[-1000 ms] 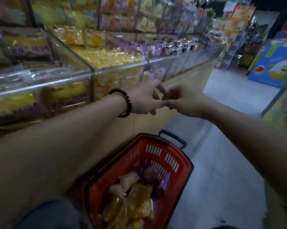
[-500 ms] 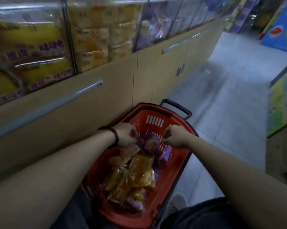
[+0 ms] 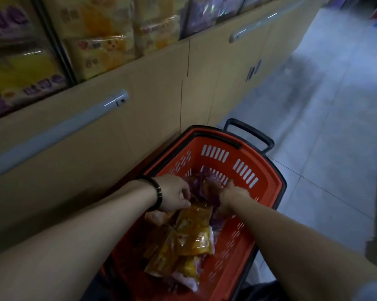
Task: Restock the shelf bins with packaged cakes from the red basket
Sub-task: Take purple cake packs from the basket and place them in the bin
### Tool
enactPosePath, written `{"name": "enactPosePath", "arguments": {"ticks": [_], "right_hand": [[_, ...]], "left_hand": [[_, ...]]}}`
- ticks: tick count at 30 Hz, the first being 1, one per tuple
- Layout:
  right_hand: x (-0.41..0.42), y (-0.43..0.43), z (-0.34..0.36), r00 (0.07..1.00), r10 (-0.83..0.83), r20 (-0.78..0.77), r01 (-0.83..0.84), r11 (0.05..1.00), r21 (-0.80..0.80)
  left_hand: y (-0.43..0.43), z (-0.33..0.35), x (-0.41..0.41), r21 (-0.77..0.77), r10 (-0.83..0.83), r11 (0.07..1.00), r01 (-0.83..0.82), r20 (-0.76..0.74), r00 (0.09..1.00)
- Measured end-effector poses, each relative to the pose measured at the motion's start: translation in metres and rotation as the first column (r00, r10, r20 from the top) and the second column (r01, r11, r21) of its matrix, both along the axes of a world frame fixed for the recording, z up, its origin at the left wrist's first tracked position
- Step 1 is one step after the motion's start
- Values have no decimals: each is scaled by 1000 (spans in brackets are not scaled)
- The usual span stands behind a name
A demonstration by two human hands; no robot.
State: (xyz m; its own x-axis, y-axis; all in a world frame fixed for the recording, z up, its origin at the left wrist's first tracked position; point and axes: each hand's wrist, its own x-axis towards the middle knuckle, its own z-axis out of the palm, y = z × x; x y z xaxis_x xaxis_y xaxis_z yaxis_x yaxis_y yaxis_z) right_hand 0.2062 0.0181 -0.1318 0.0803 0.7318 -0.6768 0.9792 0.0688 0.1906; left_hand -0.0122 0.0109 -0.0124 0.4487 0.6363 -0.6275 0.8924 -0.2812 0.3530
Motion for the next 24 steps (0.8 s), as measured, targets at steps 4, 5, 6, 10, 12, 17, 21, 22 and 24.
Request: {"name": "enactPosePath", "arguments": {"ticks": [4,5,6,10,12,17,21,22,24], "right_hand": [[-7,-2,-18,994,38,-100,-33,998,56],[-9,-2,-21,988,3,-153,11,996,88],[-10,1,-24,977,-70,-202,95,989,114],[-12,3,-28,965,-133,-225,168,975,143],[-13,4,-26,946,-222,-238,254,960,115],[-9,12,-17,969,-116,-217,130,990,53],[1,17,-6,977,-67,-201,79,995,55],[5,18,-4,976,-53,-210,70,995,75],[12,22,1,971,-29,-238,59,991,119]], "left_hand": [[-2,-2,1,-49,9,999,-9,-3,1000],[-2,-3,2,-52,-2,999,2,-5,1000],[-2,-4,2,-57,-17,998,16,-11,1000],[-1,-4,2,-83,-50,995,46,-45,998],[0,-3,2,-92,-60,994,54,-61,996],[1,-1,2,-105,-71,992,64,-65,995],[3,0,2,-114,-39,993,33,-55,998],[5,-1,2,-109,-26,994,20,-53,998],[6,-1,2,-98,-20,995,15,-55,998]]}}
